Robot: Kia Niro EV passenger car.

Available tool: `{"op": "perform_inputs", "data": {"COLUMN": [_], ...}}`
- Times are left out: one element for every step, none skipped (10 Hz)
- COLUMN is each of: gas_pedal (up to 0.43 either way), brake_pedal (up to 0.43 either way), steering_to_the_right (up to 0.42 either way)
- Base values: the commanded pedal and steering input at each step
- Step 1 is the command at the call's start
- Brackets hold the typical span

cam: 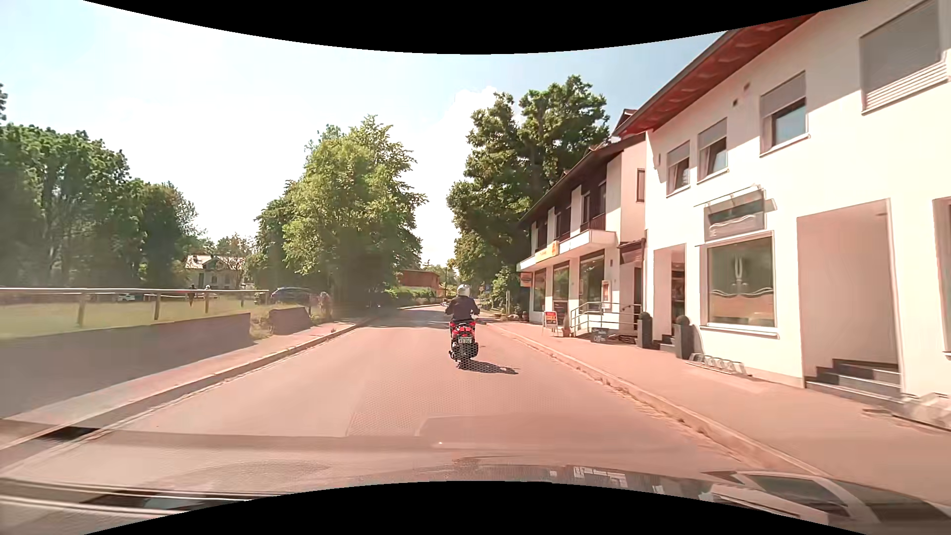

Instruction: Follow the waypoints while adhering to traffic rules and regulations

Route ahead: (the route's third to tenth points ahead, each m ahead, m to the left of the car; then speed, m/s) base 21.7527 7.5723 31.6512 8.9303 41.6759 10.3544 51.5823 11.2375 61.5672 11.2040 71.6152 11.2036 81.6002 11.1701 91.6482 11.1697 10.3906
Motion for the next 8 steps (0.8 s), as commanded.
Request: {"op": "perform_inputs", "data": {"gas_pedal": [0.169,0.157,0.157,0.15,0.15,0.118,0.118,0.118], "brake_pedal": [0.006,0.006,0.006,0.006,0.006,0.006,0.006,0.006], "steering_to_the_right": [-0.055,-0.055,-0.054,-0.051,-0.048,-0.048,-0.046,-0.044]}}
